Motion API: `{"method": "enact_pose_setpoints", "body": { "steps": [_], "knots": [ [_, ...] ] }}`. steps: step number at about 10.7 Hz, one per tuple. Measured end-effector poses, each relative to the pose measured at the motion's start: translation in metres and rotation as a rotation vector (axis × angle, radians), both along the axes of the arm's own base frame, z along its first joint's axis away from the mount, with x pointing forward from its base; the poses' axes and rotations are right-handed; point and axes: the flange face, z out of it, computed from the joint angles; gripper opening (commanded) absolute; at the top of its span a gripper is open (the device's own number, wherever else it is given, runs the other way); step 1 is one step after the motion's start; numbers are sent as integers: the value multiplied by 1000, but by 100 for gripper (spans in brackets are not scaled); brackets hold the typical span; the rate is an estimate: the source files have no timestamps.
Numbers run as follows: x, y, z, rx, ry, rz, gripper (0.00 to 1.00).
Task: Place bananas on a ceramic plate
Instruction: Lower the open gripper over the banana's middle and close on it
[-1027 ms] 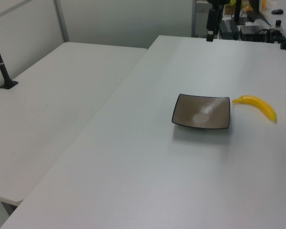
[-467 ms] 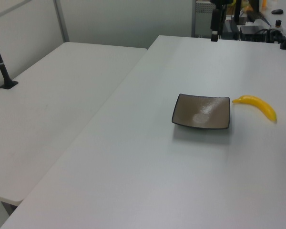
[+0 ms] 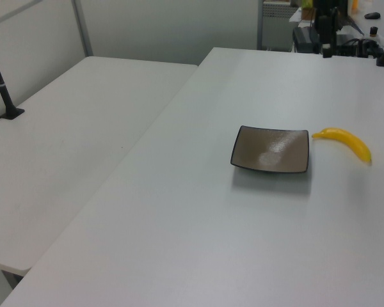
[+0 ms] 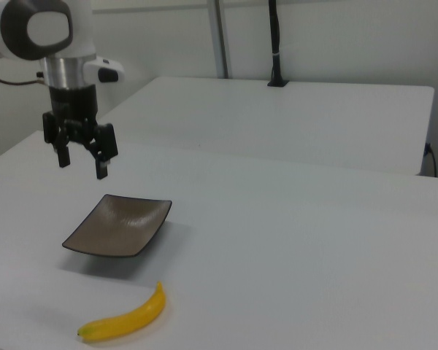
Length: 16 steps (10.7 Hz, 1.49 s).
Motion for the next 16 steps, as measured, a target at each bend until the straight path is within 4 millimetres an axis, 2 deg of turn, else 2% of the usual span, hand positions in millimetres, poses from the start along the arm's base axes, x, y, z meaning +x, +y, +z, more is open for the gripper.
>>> {"method": "enact_pose_setpoints", "body": {
  "steps": [3, 5, 7, 10, 13, 16],
  "knots": [
    [-32, -24, -41, -17, 98, -34, 100],
    [-48, -44, -87, -57, 194, -59, 100],
    [-55, -67, -130, -61, 216, -105, 100],
    [-60, -105, -174, -54, 141, -196, 100],
    [-59, -105, -223, -72, 35, -259, 100],
    [-53, -107, -258, -80, -22, -285, 100]
  ]
}}
